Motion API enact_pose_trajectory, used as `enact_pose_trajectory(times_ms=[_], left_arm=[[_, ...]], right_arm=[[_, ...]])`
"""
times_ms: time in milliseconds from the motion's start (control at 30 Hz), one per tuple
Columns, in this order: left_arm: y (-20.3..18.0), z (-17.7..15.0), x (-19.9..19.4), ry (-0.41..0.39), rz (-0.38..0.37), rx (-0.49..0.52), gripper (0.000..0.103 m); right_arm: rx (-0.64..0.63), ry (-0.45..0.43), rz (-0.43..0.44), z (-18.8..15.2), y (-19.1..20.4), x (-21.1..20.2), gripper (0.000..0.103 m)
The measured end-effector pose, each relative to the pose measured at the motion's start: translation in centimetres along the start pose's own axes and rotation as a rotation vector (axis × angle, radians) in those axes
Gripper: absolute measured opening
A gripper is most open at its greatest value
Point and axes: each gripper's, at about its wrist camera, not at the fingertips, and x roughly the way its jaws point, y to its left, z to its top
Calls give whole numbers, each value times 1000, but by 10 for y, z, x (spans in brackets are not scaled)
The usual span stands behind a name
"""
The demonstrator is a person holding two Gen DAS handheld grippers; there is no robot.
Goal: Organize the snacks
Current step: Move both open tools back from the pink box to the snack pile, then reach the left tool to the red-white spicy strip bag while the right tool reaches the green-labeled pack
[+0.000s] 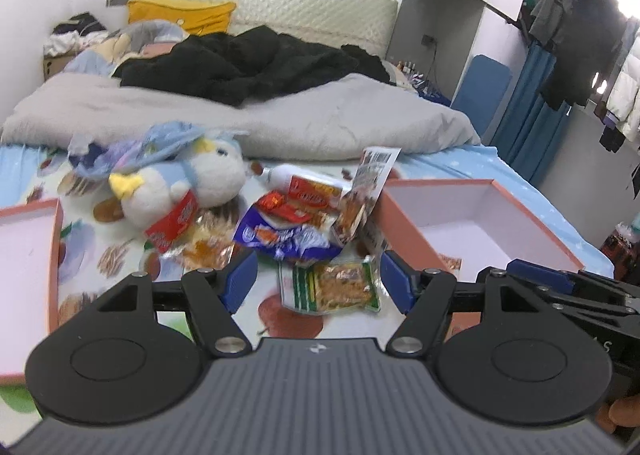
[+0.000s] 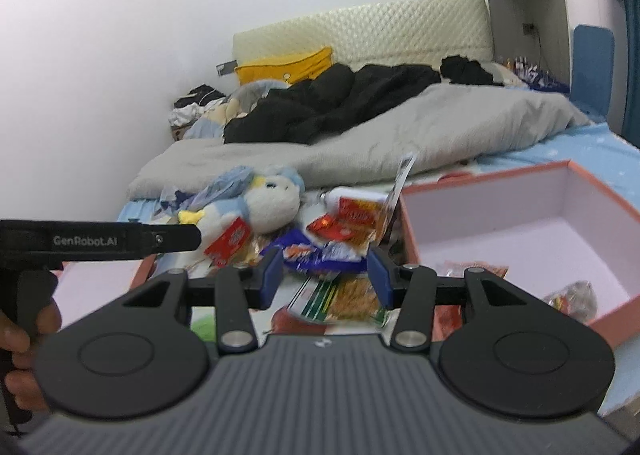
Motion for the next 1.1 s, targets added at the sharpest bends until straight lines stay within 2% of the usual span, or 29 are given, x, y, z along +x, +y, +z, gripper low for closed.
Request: enact_pose_trajectory(times_ms=[100,400,600,1100], left_arm=[[9,-9,-2,10,12,-15,73],[34,-33,0,53,-26,-87,73],[52,-42,10,81,-26,-115,73],[85,-43,70,115,12,-128,73]], right_arm=[[-10,-3,1,-7,6,-2,49],[31,35,-9,-32,12,6,49],[47,50,-16,-39,16,19,49],[-12,122,-14,-48,25,72,49]])
